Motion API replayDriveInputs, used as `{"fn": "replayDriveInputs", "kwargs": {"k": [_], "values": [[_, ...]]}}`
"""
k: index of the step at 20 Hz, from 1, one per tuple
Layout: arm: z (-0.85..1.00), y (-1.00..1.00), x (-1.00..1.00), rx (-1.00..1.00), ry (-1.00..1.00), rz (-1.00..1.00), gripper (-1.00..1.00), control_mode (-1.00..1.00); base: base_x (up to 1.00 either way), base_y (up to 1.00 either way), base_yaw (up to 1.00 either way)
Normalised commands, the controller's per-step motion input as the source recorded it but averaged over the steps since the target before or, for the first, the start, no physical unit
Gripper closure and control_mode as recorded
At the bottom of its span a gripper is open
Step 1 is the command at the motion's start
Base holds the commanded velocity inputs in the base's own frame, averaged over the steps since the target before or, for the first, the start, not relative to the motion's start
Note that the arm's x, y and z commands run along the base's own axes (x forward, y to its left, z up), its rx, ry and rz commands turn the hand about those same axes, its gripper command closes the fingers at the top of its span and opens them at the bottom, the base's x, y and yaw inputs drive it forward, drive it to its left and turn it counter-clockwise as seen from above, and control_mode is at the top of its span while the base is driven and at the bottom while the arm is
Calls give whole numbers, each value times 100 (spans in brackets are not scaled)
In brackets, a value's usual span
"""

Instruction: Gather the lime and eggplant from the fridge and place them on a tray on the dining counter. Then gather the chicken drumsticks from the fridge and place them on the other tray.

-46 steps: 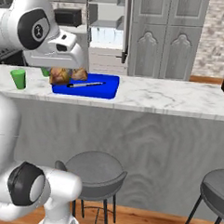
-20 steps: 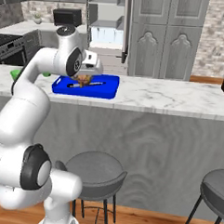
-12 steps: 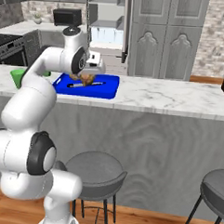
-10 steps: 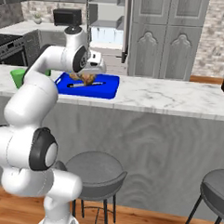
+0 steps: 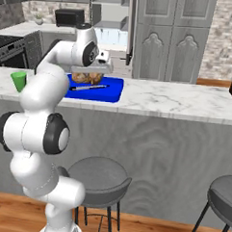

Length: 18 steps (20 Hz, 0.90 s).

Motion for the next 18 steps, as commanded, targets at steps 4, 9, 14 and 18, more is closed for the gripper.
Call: {"fn": "replayDriveInputs", "kwargs": {"k": [4, 9, 14, 18], "values": [[-25, 0, 45, 0, 0, 2, 100, -100, 0, 0, 0], [-38, 0, 31, 0, 0, 4, 100, -100, 0, 0, 0], [-27, 0, 17, 0, 0, 3, 100, -100, 0, 0, 0], [-13, 0, 12, 0, 0, 1, 100, -100, 0, 0, 0]]}}
